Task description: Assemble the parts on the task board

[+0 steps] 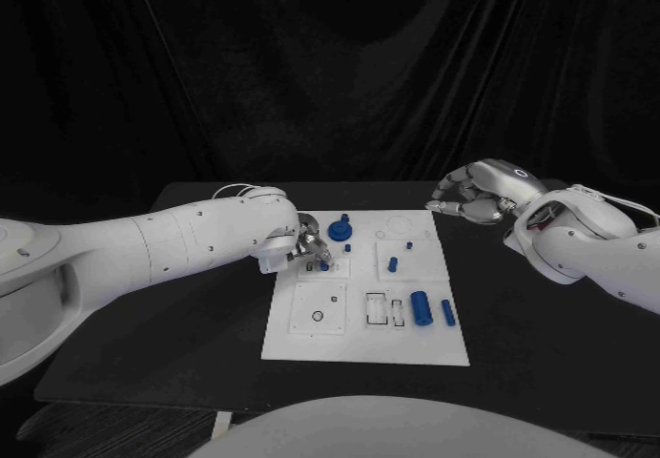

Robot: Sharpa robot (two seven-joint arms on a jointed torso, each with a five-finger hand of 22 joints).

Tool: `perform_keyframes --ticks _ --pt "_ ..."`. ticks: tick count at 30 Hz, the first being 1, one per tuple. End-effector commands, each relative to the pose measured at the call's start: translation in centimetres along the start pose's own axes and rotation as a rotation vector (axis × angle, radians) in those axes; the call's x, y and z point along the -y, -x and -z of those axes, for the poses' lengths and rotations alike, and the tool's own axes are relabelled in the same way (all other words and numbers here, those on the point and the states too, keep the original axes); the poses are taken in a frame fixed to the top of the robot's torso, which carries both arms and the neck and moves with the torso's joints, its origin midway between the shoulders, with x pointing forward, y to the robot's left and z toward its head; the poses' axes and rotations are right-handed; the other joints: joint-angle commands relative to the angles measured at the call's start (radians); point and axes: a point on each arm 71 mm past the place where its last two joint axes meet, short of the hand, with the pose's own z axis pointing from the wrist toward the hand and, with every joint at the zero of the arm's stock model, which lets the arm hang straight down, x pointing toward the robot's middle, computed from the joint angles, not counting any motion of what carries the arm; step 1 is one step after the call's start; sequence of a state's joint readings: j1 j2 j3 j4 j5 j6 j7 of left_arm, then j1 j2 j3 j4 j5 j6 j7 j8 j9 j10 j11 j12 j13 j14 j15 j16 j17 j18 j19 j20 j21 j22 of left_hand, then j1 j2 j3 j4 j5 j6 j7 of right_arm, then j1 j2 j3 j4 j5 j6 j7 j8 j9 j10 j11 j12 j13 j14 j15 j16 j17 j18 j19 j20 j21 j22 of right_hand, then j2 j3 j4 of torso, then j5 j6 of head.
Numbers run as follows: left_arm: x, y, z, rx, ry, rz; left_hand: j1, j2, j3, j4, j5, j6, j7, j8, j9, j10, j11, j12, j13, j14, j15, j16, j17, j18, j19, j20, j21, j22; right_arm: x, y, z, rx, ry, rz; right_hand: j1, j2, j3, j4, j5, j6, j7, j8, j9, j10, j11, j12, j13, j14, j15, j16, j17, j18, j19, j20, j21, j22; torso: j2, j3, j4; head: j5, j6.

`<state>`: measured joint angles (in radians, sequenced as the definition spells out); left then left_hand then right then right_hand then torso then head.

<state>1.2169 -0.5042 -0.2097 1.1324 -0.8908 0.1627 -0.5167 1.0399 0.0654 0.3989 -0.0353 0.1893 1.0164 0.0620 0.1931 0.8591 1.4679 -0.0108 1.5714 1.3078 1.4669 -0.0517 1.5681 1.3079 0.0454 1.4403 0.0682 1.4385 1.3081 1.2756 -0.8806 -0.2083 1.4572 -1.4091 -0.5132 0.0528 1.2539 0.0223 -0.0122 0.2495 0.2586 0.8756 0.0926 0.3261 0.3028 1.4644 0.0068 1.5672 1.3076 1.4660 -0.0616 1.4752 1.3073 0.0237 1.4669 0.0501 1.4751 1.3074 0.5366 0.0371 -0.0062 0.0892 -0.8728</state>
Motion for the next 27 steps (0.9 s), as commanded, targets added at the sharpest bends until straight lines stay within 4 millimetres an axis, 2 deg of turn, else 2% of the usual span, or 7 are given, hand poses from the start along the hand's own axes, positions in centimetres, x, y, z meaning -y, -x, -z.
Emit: perform_keyframes --ticks 1,7,10,12,17,27 --pt "0.02 -0.68 -0.23 -0.033 0.008 -0.015 -0.019 -0.005 -0.027 0.029 -0.035 -0.004 0.002 -0.013 -0.011 0.103 0.007 -0.001 0.263 0.104 0.006 0.003 0.263 -0.001 -0.005 -0.001 -0.008 0.183 0.14 -0.09 0.07 -0.004 -0.018 0.0 0.001 0.005 -0.003 -0.002 -0.002 0.008 0.003 -0.003 -0.001 0.106 0.008 0.004 0.263 0.061 0.008 -0.006 0.012 0.004 0.056 0.004 -0.004 0.227 0.0 0.0005 0.0006 -0.001 0.0" --pt "0.04 -0.75 -0.3 -0.037 0.019 -0.018 -0.05 -0.015 -0.088 0.088 -0.084 -0.003 0.01 -0.037 -0.034 0.103 0.014 -0.001 0.263 0.104 0.011 0.003 0.263 -0.001 -0.005 0.004 -0.012 0.185 0.15 -0.08 0.1 -0.003 -0.018 0.0 0.001 0.005 -0.003 -0.002 -0.002 0.008 0.003 -0.003 -0.001 0.106 0.008 0.004 0.263 0.061 0.008 -0.006 0.012 0.004 0.056 0.004 -0.004 0.227 0.0 -0.0002 -0.0002 -0.001 0.0" --pt "0.03 -0.79 -0.32 -0.04 0.023 -0.02 -0.078 -0.021 -0.13 0.124 -0.121 0.0 0.014 -0.041 -0.037 0.103 0.018 -0.001 0.263 0.104 0.015 0.003 0.263 0.0 -0.005 0.007 -0.014 0.186 0.17 -0.08 0.11 -0.003 -0.017 0.0 0.001 0.006 -0.003 -0.002 -0.002 0.008 0.003 -0.003 -0.002 0.106 0.009 0.004 0.263 0.061 0.008 -0.006 0.012 0.004 0.056 0.004 -0.005 0.227 0.0 0.0 -0.0003 -0.001 0.0" --pt "0.02 -0.79 -0.33 -0.04 0.024 -0.02 -0.082 -0.022 -0.138 0.131 -0.126 0.002 0.014 -0.04 -0.037 0.103 0.018 -0.001 0.263 0.104 0.015 0.003 0.263 0.0 -0.005 0.008 -0.014 0.186 0.17 -0.08 0.11 -0.003 -0.018 0.001 0.001 0.006 -0.003 -0.002 -0.002 0.008 0.003 -0.003 -0.002 0.106 0.009 0.004 0.263 0.061 0.008 -0.006 0.012 0.004 0.056 0.004 -0.005 0.227 0.0 0.0003 -0.0002 -0.001 0.0" --pt "-0.05 -0.77 -0.35 -0.04 0.028 -0.02 -0.123 -0.035 -0.194 0.174 -0.138 -0.002 0.015 -0.036 -0.031 0.103 0.02 -0.001 0.263 0.104 0.016 0.003 0.263 0.0 -0.005 0.009 -0.018 0.187 0.2 -0.09 0.13 -0.004 -0.018 0.001 0.001 0.006 -0.004 -0.002 -0.002 0.008 0.003 -0.003 -0.002 0.106 0.009 0.004 0.263 0.061 0.008 -0.006 0.011 0.004 0.056 0.005 -0.005 0.227 0.0 0.0003 -0.0002 0.0 0.0" --pt "-0.42 -0.61 -0.25 -0.024 0.03 -0.007 -0.138 -0.038 -0.235 0.202 -0.14 0.003 0.011 -0.012 -0.003 0.103 0.016 -0.001 0.263 0.104 0.013 0.003 0.263 0.0 -0.003 0.007 -0.017 0.189 0.28 -0.1 0.16 -0.006 -0.019 0.001 0.0 0.005 -0.005 -0.002 -0.003 0.008 0.003 -0.003 -0.002 0.106 0.009 0.004 0.263 0.061 0.008 -0.006 0.011 0.004 0.056 0.005 -0.005 0.227 0.0 0.0001 0.0 -0.001 0.0"
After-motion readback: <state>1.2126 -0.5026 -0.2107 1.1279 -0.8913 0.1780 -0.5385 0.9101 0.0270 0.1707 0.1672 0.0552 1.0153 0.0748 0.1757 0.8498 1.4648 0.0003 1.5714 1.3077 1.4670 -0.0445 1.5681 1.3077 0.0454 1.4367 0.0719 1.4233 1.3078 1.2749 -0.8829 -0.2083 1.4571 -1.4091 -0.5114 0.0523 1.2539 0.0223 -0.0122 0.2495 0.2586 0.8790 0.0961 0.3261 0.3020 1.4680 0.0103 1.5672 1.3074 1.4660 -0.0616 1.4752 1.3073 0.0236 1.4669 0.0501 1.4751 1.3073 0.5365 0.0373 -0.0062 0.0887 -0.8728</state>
